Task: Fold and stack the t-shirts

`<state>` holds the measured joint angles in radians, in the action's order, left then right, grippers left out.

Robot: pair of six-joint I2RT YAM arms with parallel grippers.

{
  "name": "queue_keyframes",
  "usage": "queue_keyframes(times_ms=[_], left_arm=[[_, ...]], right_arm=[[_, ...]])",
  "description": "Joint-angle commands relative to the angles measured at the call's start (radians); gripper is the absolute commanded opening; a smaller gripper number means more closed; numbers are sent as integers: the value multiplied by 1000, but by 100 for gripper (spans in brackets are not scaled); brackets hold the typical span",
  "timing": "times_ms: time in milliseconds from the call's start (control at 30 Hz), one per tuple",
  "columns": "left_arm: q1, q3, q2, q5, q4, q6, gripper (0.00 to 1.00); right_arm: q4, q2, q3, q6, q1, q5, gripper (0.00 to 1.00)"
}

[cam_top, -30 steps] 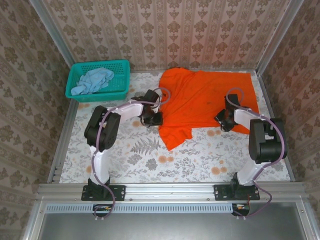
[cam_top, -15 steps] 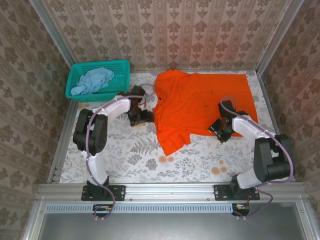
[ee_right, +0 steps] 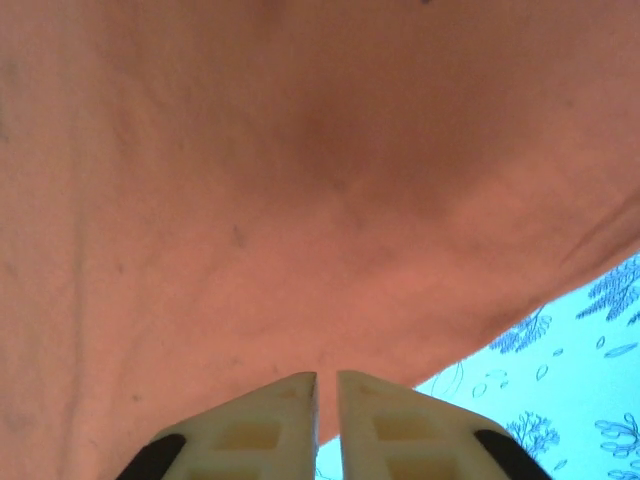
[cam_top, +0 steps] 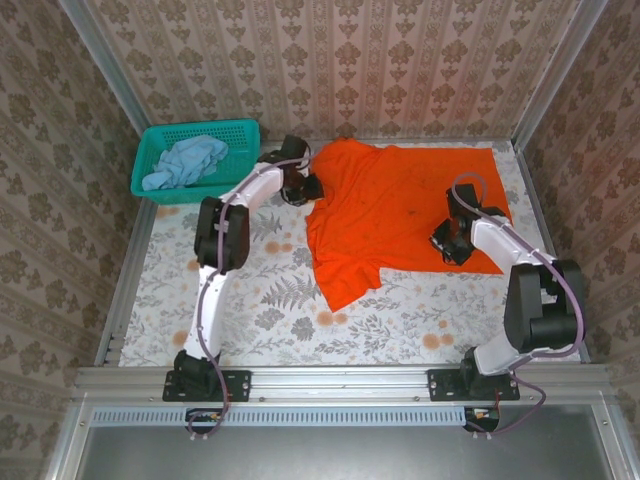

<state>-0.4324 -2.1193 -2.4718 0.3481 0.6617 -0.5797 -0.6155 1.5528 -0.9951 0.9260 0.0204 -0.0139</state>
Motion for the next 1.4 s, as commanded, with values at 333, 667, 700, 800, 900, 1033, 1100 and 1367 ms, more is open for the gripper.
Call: queue_keyframes(times_ms=[333,667,700,800,900,1033,1100,1367], left_arm=[[-17,-56,-83,-156,199,86,15],[-17,101,-8,-408,327,148,14],[-16,116,3,-425,329,156,14],[-8,165,30,-470,336,169,14],[8,226,68,-466,313,164,14],[24,267,117,-405,265,161,28],[27,246,134,-374,255,160,36],[23,-16,96,-290,293,146,61]], right_arm=[[-21,80,-35,-25,-88,0,11],[-29,139,6,37,-143,-15,13],[-29,141,12,45,-143,-20,13],[-24,144,39,70,-143,-54,13],[-30,150,63,92,-140,-98,13],[-44,132,101,112,-128,-139,13],[-49,102,123,116,-121,-143,13],[-106,-27,132,127,-105,-111,21]])
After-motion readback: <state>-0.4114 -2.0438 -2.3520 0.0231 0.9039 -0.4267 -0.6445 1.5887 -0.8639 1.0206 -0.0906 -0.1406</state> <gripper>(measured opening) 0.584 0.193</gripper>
